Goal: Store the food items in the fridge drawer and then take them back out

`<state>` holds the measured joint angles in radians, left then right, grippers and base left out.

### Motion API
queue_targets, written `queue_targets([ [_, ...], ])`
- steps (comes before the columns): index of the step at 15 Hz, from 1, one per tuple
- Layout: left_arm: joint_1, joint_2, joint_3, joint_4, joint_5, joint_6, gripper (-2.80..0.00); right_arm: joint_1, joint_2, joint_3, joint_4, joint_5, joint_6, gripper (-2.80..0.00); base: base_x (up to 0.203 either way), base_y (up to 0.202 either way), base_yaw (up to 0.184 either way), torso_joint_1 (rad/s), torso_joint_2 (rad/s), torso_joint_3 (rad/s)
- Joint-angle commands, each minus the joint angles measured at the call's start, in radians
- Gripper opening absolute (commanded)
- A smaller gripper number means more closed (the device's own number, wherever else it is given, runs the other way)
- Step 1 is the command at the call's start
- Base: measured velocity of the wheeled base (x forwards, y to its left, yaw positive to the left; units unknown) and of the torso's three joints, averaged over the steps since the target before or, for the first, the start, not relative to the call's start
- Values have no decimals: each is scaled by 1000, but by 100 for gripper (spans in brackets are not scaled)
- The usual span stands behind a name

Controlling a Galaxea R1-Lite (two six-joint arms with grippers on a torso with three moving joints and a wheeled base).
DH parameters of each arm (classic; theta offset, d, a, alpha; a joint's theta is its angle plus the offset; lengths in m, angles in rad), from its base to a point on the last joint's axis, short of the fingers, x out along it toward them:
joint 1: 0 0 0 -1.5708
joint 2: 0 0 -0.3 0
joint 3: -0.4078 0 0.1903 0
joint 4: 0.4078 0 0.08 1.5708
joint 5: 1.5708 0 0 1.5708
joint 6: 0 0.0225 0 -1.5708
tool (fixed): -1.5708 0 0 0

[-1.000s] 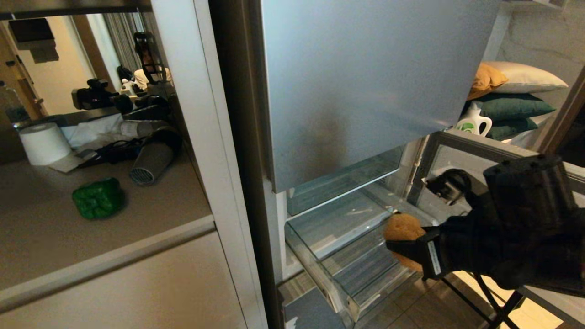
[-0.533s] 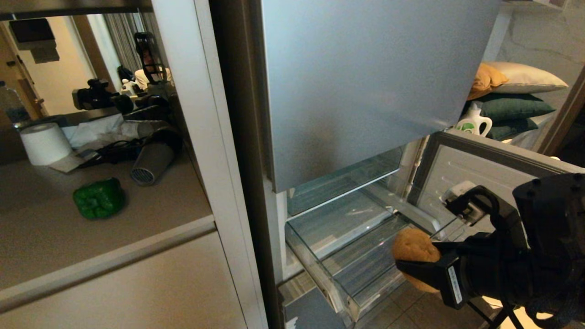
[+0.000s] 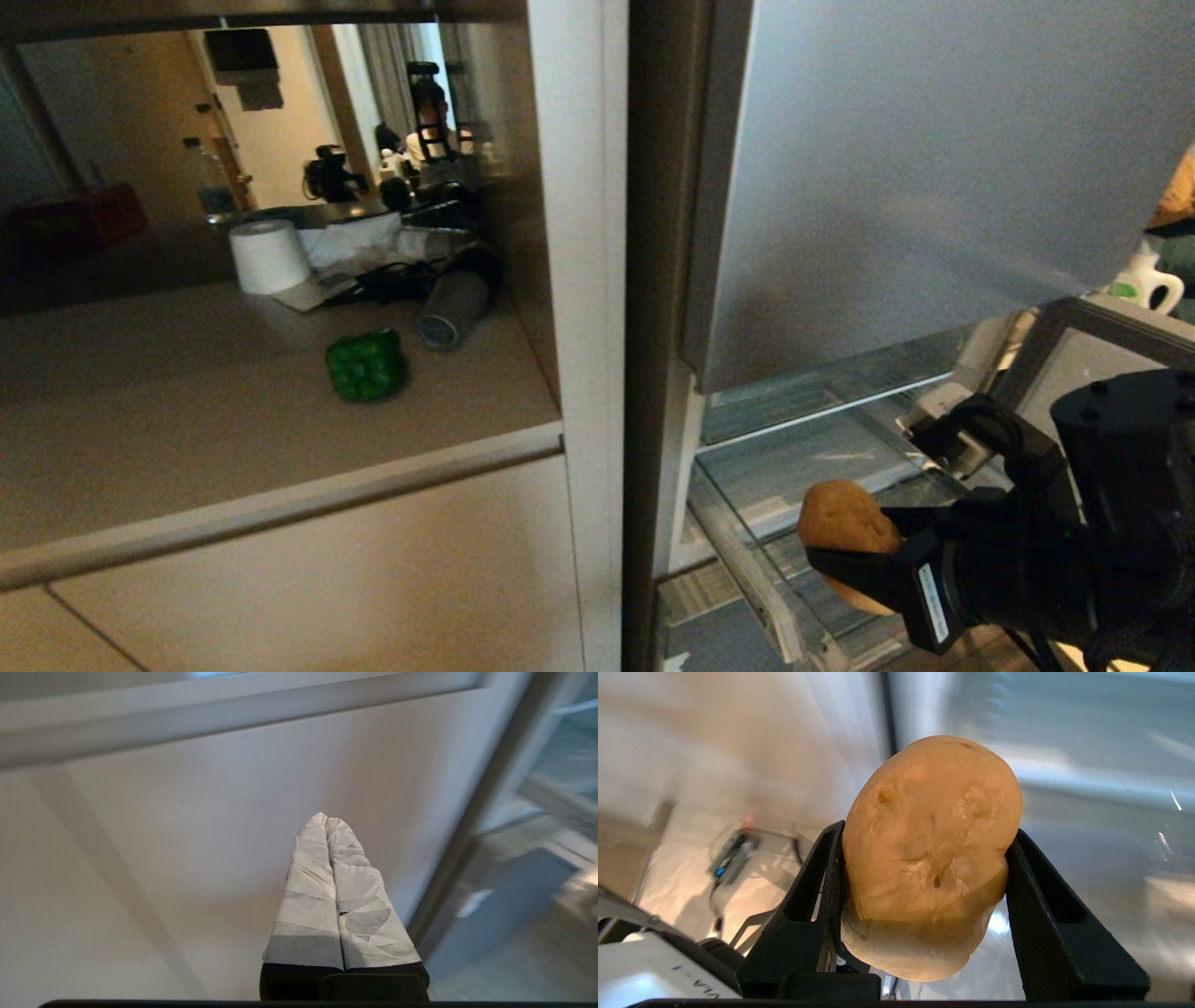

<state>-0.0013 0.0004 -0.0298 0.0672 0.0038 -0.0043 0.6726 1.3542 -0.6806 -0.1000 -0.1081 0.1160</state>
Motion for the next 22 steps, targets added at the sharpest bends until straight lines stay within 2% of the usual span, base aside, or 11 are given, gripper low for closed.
queue_targets([
  [1,0,0,1,0,1,1,-280,1,-4,1,-1,-1,-1,-280,1,-9,169,2,-5,1],
  [5,0,0,1,0,1,0,-280,7,-6,1,14,1,1,-280,1,-9,172,1,3,2],
  [13,0,0,1,0,1,0,-280,72,25,-16,10,1,0,-280,0,-9,174,0,3,3],
  [18,0,0,1,0,1,0,-280,72,160,-237,7,-8,2,-280,1,-3,70,1,1,0],
  [20,0,0,1,0,1,0,-280,72,236,-331,8,-73,-11,-280,0,0,0,0,0,0],
  [22,0,0,0,0,1,0,-280,73,321,-430,7,-101,-19,-280,0,0,0,0,0,0],
])
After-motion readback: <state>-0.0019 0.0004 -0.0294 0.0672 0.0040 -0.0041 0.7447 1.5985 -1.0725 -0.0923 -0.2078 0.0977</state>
